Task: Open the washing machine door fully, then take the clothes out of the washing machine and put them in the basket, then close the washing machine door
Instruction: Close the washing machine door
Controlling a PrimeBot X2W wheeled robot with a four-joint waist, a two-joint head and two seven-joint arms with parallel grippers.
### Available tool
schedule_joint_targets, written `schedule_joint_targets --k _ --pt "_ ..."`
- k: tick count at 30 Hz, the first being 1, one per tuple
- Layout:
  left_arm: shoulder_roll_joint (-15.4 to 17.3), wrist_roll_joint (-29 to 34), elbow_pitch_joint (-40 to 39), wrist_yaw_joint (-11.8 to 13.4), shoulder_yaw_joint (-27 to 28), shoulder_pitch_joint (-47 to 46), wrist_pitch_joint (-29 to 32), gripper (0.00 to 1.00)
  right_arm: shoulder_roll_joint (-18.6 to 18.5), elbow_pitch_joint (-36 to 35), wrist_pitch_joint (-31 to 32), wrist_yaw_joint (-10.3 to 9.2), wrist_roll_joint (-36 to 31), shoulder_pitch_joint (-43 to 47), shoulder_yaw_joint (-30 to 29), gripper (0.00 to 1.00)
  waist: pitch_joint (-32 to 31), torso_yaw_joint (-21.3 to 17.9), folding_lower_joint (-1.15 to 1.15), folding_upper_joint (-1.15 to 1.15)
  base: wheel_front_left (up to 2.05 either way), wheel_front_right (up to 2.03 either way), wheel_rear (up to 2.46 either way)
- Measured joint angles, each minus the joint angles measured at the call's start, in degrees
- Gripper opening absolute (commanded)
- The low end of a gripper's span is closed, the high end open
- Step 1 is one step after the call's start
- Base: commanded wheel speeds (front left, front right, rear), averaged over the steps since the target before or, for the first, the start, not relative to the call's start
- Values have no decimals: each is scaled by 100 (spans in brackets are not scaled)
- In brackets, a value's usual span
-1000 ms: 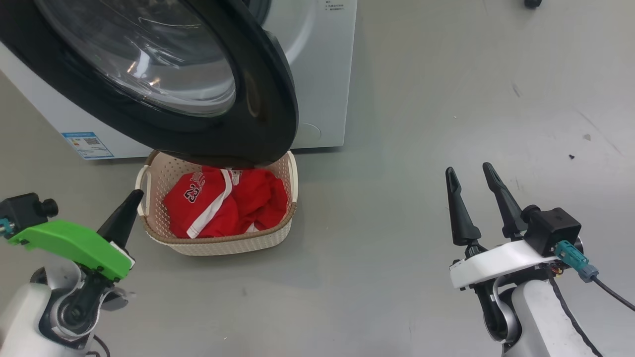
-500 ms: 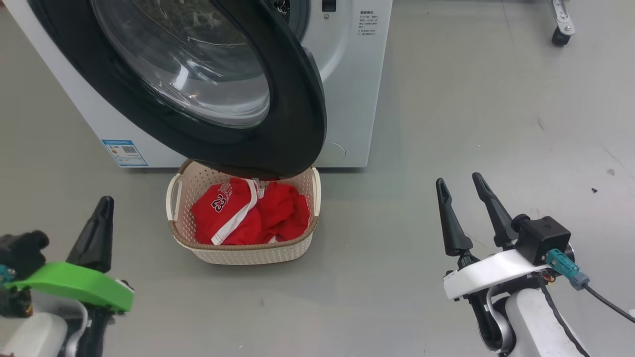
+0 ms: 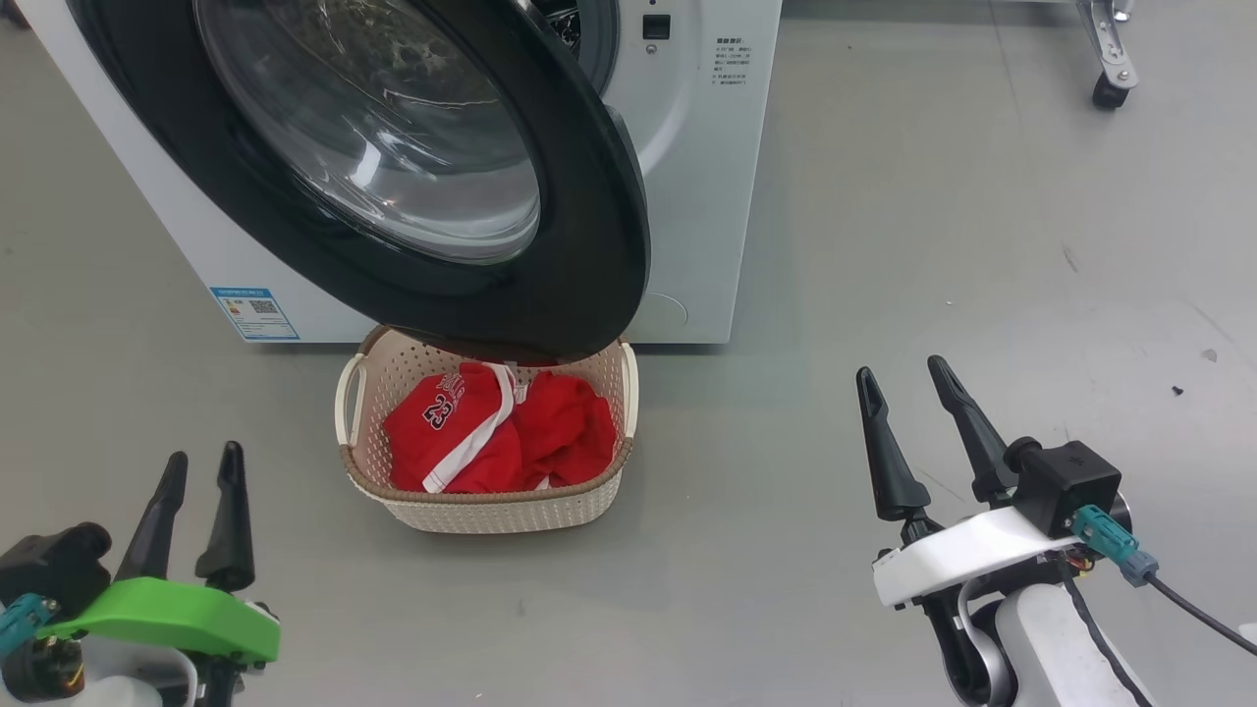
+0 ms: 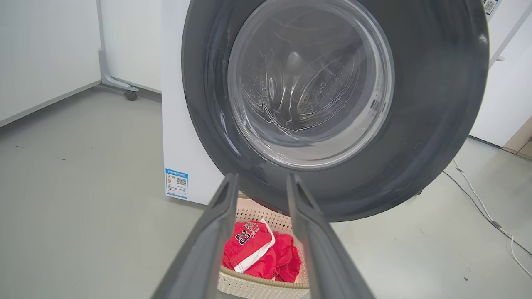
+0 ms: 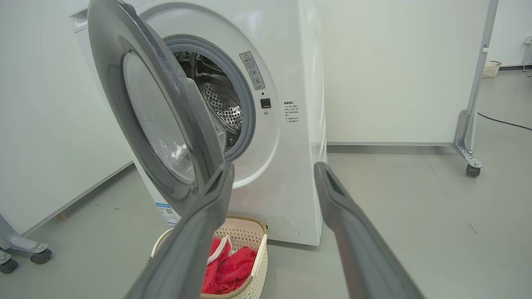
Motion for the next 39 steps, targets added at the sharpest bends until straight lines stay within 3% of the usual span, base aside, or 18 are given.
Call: schedule_joint_targets --k 22,39 --pt "-433 794 -402 47 431 155 48 100 -3 -27 0 -1 0 96 -13 100 55 22 0 0 0 0 0" --pt "-675 1192 -463 -111 624 374 48 100 -2 -32 0 -1 0 95 -14 100 61 -6 0 0 0 0 0"
